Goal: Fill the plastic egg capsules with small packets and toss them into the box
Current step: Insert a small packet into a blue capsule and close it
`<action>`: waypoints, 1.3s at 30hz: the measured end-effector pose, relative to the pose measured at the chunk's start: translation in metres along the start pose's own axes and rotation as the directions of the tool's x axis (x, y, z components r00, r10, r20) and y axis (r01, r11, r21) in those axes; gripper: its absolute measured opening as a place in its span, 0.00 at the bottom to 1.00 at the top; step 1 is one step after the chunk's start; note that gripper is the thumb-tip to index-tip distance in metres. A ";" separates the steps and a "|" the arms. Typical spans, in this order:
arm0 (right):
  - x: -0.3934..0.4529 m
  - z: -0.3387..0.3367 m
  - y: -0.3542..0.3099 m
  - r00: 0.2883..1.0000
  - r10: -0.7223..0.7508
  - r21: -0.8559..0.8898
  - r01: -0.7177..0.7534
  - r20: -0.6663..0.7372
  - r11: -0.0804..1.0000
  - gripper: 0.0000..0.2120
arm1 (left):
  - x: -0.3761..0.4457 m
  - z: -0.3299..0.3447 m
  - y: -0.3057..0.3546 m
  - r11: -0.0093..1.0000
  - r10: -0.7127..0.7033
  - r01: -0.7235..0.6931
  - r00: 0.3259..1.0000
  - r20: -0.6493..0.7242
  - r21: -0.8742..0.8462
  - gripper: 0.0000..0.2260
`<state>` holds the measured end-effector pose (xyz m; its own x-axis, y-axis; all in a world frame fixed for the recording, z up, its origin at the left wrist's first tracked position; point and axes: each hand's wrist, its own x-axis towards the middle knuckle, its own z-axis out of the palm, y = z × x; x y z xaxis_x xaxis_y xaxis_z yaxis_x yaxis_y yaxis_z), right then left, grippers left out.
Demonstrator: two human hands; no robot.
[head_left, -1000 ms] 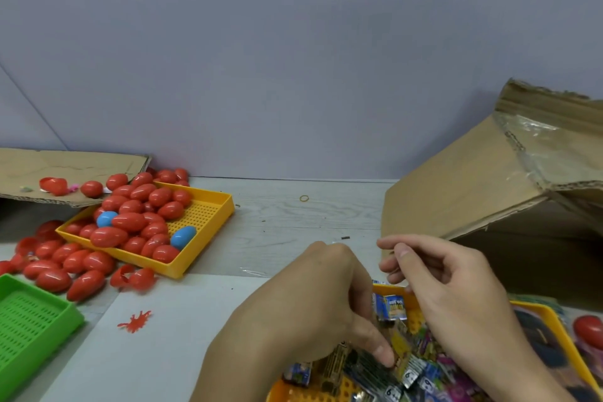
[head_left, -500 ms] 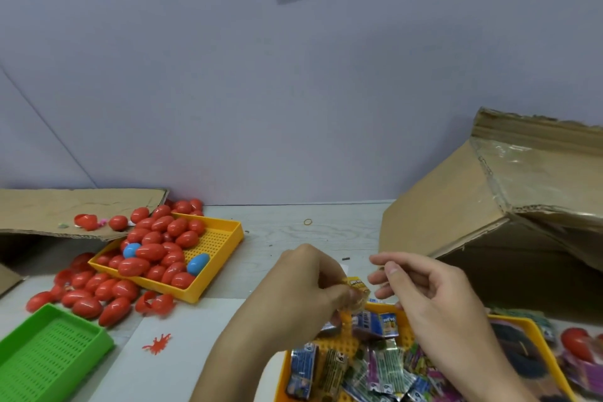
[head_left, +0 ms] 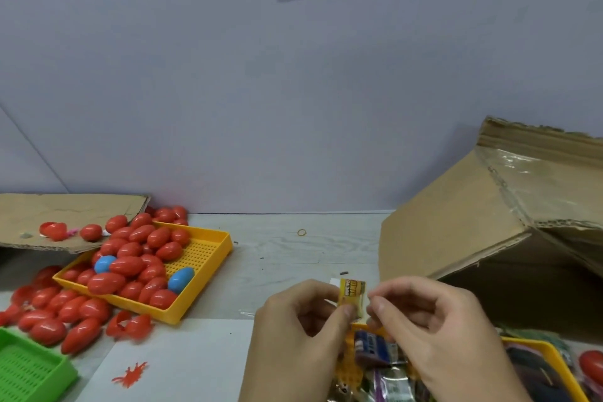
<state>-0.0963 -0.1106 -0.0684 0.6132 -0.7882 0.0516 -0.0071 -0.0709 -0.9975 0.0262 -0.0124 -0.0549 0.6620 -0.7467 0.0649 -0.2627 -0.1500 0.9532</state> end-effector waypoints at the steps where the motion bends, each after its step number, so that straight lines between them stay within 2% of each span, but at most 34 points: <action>1: 0.000 0.001 0.001 1.000 0.004 0.007 -0.003 -0.018 1.000 0.09 | 0.002 0.000 -0.002 1.000 -0.002 0.002 1.000 -0.009 -0.017 0.04; 6: 0.000 0.002 0.001 0.998 -0.019 0.019 0.020 -0.064 1.000 0.09 | 0.001 0.005 -0.005 0.999 0.012 -0.012 1.000 0.014 -0.041 0.07; 11: -0.002 0.001 -0.002 0.998 -0.058 -0.050 0.056 -0.026 0.997 0.12 | 0.000 0.006 -0.002 0.999 0.045 -0.045 0.999 0.005 -0.022 0.09; 17: -0.003 0.002 -0.005 0.997 -0.071 -0.039 0.071 -0.007 0.997 0.05 | -0.004 0.006 0.000 0.995 0.101 -0.101 0.993 0.053 -0.007 0.10; 19: -0.003 0.001 -0.005 0.997 -0.078 -0.038 0.079 0.009 0.996 0.13 | -0.004 0.008 0.000 0.989 0.138 -0.142 0.988 0.071 0.047 0.11; 21: -0.003 0.001 -0.005 0.996 -0.084 -0.054 0.085 0.008 0.995 0.16 | -0.005 0.008 0.000 0.980 0.168 -0.176 0.982 0.090 0.088 0.12; 25: -0.001 0.000 -0.003 0.996 -0.083 -0.059 0.081 -0.030 0.995 0.03 | -0.006 0.009 0.001 0.975 0.174 -0.183 0.981 0.080 0.125 0.12; 27: 0.001 -0.002 -0.001 0.996 -0.070 -0.027 0.069 -0.055 0.997 0.02 | -0.005 0.009 0.001 0.982 0.158 -0.162 0.986 0.046 0.097 0.10; 31: 0.003 -0.002 -0.001 0.998 -0.013 0.098 0.018 -0.057 0.995 0.03 | -0.003 0.008 0.003 0.991 0.133 -0.133 0.991 -0.001 0.033 0.08; 35: 0.005 -0.001 0.001 0.999 0.017 0.178 -0.012 -0.030 0.984 0.13 | -0.002 0.008 0.003 0.993 0.087 -0.086 0.996 0.009 -0.078 0.09; 39: 0.007 -0.001 0.003 0.999 0.034 0.236 -0.027 -0.027 0.971 0.17 | -0.001 0.007 0.004 0.988 0.059 -0.058 0.998 0.005 -0.144 0.09</action>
<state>-0.0926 -0.1166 -0.0706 0.5908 -0.8066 0.0189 0.1631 0.0964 -0.9819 0.0198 -0.0169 -0.0535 0.6417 -0.7575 0.1198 -0.1964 -0.0113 0.9805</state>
